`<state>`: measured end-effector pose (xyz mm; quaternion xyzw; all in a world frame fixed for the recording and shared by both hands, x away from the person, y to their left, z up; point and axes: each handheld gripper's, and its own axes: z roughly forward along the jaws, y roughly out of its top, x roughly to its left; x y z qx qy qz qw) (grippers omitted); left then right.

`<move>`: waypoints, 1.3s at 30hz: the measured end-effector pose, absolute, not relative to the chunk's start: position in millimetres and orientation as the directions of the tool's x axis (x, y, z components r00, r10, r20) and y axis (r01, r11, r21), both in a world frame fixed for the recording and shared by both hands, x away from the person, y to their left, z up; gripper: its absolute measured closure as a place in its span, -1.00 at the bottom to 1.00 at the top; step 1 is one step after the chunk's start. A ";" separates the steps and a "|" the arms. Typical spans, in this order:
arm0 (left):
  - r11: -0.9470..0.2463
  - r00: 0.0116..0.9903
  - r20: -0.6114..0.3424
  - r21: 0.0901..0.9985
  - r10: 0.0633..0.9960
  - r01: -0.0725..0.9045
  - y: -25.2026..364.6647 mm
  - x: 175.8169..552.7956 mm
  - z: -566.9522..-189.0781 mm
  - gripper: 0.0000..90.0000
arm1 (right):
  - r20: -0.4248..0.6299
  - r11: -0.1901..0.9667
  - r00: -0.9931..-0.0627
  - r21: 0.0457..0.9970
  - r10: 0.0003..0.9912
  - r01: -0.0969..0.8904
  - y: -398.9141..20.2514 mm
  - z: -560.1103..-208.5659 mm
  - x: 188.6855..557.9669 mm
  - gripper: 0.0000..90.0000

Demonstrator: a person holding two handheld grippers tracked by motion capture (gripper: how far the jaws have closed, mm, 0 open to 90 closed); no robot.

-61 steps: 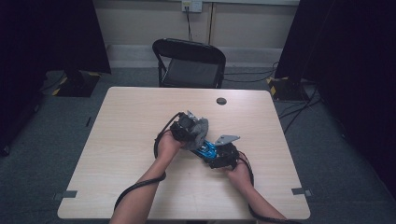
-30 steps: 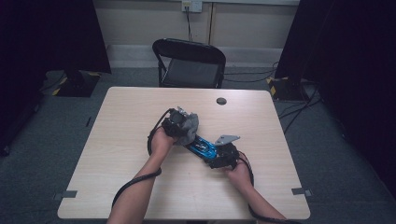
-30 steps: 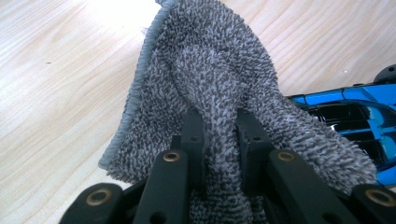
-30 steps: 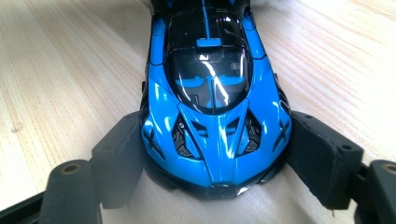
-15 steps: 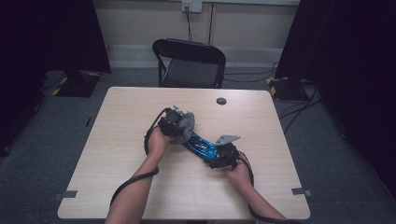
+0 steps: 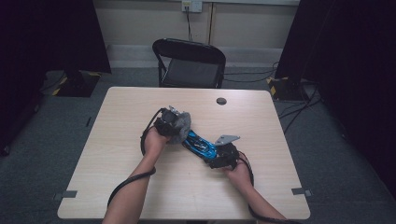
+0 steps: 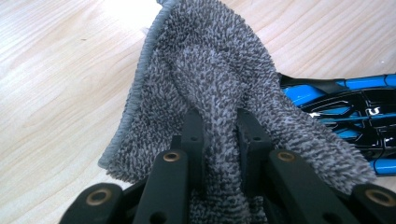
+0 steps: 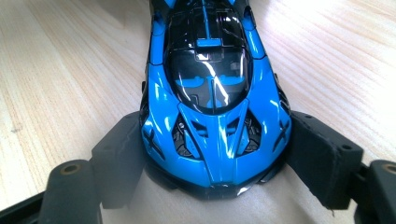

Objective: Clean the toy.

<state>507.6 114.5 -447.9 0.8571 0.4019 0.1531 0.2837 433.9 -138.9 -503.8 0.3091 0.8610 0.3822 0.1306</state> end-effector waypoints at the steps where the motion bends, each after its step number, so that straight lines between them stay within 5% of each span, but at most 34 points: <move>1: -0.517 0.629 0.038 0.609 0.777 0.601 115.3 507.5 -448.0 0.69 | 0.011 0.517 -0.775 0.739 0.632 0.433 -138.9 -503.8 433.9 -0.47; 28: -0.489 0.582 0.055 0.609 0.811 0.625 146.5 503.1 -442.8 0.69 | 0.011 0.516 -0.775 0.740 0.632 0.432 -138.9 -503.8 433.9 -0.47; 39: -0.506 0.641 0.060 0.672 0.765 0.541 132.2 489.6 -409.0 0.69 | 0.011 0.516 -0.774 0.739 0.633 0.433 -138.9 -503.8 433.8 -0.47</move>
